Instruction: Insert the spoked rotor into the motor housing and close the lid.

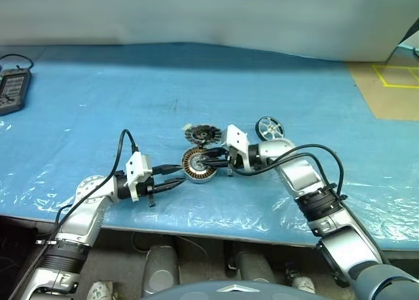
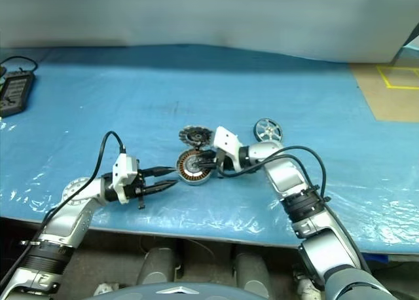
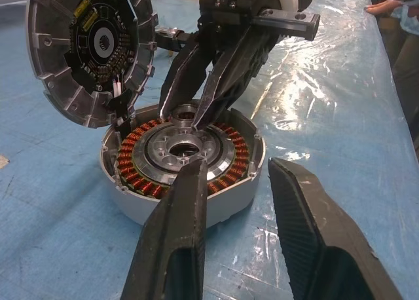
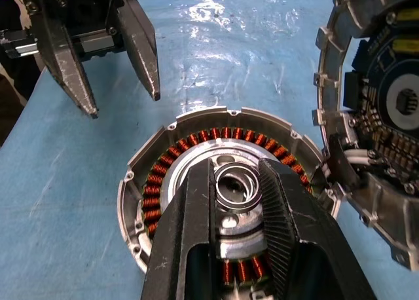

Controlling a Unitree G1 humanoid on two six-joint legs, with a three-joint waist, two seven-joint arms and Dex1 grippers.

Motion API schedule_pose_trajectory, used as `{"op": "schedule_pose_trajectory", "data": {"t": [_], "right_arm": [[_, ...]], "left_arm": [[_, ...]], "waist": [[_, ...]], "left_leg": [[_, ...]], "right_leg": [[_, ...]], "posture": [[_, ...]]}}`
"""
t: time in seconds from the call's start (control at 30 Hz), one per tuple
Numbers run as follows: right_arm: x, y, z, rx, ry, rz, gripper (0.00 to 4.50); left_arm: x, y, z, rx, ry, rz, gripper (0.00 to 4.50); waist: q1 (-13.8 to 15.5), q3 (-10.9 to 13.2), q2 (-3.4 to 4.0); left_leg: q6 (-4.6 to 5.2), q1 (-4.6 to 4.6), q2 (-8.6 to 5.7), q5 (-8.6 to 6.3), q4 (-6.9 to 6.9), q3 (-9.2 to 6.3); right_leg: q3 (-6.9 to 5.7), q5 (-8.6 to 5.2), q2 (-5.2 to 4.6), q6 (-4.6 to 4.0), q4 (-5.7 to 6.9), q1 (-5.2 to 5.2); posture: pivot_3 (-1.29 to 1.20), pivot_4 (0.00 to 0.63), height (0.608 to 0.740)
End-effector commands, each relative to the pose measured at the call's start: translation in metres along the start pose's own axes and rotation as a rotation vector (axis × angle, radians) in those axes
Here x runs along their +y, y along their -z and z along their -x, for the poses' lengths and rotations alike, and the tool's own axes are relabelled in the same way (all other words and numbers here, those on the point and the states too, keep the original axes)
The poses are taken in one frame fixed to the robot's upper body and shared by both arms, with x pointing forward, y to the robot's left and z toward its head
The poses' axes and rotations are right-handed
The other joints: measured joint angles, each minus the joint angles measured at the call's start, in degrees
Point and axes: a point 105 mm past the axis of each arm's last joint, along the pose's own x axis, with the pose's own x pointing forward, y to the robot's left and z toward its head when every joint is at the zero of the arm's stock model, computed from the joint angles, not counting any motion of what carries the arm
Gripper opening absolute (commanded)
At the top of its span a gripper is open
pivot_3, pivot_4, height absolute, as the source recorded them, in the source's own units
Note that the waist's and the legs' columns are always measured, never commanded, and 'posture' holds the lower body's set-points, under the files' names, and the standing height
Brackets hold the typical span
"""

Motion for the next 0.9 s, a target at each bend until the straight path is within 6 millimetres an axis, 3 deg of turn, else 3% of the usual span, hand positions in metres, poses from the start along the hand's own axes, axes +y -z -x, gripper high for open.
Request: {"op": "schedule_pose_trajectory", "data": {"t": [0.03,0.57,0.67,0.9], "right_arm": [[-0.003,-0.005,-0.005,-0.015,0.003,0.026,0.57],[0.002,0.001,-0.008,-0.014,-0.031,-0.037,0.57],[-0.001,-0.002,-0.009,-0.023,-0.007,-0.025,1.5],[-0.003,-0.004,-0.009,-0.032,-0.001,-0.013,1.5]], "left_arm": [[0.003,-0.011,0.001,-0.041,-0.013,-0.046,1.54],[0.008,-0.003,0.002,-0.03,-0.028,-0.046,1.54],[0.009,-0.001,0.003,-0.025,-0.03,-0.046,1.54],[0.01,0.001,0.005,-0.019,-0.033,-0.045,1.54]], "waist": [[0.02,0.0,0.0],[0.03,-0.01,-0.01],[0.02,-0.01,-0.01],[0.04,-0.01,-0.01]], "left_leg": [[0.0,0.01,0.0,0.0,0.0,0.0],[0.0,0.01,0.0,0.0,0.0,0.0],[0.0,0.02,0.0,0.0,0.0,0.0],[0.0,0.02,0.0,0.0,0.01,0.0]], "right_leg": [[0.0,0.0,0.0,0.0,0.0,0.01],[0.0,0.0,0.0,0.0,0.03,0.0],[0.0,0.0,0.0,0.0,0.04,0.01],[0.0,0.0,0.0,0.0,0.05,0.0]], "posture": [[0.0,0.15,0.74],[0.0,0.15,0.74],[0.0,0.15,0.74],[0.0,0.15,0.74]]}}
